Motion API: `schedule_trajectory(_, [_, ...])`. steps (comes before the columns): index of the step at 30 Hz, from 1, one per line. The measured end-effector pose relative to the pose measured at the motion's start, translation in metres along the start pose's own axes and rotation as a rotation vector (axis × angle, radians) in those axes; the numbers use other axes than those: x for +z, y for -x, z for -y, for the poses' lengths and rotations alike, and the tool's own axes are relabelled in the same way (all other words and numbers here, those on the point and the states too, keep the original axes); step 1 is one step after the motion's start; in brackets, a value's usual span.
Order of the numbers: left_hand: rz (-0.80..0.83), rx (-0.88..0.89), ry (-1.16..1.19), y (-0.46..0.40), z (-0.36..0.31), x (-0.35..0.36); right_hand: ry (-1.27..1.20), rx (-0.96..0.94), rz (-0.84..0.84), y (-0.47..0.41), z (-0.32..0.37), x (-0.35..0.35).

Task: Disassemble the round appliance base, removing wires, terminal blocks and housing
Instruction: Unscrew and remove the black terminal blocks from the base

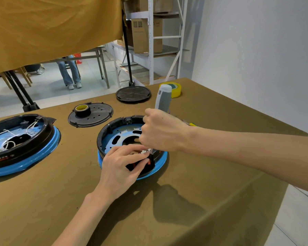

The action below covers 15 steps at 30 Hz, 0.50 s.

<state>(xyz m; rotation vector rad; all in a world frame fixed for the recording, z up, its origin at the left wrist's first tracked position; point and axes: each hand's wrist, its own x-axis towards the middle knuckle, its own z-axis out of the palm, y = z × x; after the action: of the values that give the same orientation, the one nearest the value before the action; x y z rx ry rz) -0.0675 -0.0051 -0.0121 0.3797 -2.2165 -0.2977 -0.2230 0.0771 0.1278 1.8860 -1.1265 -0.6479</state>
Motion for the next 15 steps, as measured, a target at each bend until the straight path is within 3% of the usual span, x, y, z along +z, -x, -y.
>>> schedule_trajectory(6, [-0.029,0.058,-0.049,0.000,0.000,0.004,0.128,0.115,0.075,-0.004,0.032,-0.020])
schedule_trajectory(15, [0.019,0.037,-0.032,0.000,0.001,0.003,-0.309,0.419,0.173,0.018,0.019,0.004])
